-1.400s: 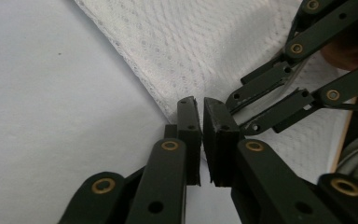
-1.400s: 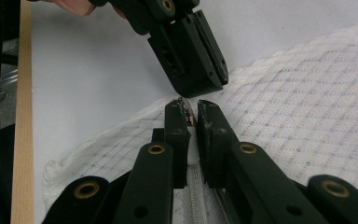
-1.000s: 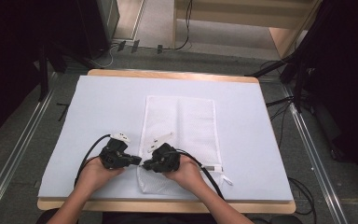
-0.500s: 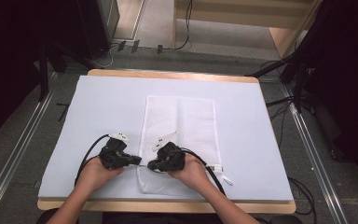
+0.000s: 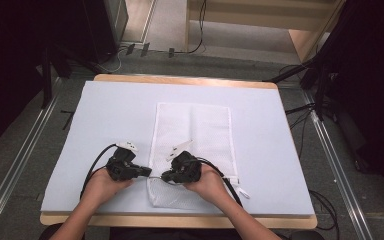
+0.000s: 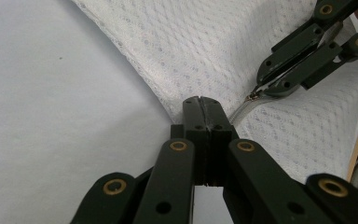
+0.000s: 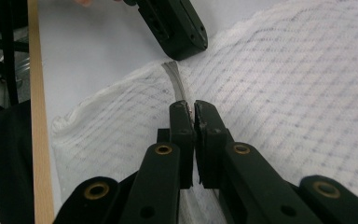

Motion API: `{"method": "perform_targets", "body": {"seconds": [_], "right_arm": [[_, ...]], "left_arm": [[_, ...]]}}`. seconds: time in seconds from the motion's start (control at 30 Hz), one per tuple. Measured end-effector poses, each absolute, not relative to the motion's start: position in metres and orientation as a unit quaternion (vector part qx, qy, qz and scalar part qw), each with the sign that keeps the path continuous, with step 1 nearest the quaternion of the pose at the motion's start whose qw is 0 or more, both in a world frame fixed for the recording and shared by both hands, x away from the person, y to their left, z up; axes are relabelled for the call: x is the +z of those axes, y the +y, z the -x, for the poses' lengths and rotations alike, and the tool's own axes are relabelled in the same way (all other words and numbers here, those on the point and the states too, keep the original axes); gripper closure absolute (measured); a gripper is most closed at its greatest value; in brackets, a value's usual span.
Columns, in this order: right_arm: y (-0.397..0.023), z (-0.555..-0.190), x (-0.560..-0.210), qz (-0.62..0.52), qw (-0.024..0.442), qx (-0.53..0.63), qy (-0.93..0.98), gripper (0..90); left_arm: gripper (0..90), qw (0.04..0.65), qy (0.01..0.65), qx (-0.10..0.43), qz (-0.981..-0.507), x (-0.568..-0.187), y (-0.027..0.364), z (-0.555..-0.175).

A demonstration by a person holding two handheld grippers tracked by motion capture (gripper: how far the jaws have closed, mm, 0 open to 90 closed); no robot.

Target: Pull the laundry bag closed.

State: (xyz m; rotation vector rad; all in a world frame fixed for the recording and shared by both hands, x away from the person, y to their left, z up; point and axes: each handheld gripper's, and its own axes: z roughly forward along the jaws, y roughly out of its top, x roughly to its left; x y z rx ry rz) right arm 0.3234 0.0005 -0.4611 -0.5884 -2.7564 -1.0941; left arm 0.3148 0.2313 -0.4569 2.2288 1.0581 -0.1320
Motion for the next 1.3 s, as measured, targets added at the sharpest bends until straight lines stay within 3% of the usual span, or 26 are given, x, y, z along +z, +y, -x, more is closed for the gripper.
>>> {"method": "perform_targets", "body": {"seconds": [1.3], "right_arm": [[-0.039, -0.327, -0.458, 0.211, 0.078, -0.378, -0.898, 89.0]], "left_arm": [[90.0, 0.339, 0.4, -0.056, -0.85, -0.459, 0.234, -0.315]]}}
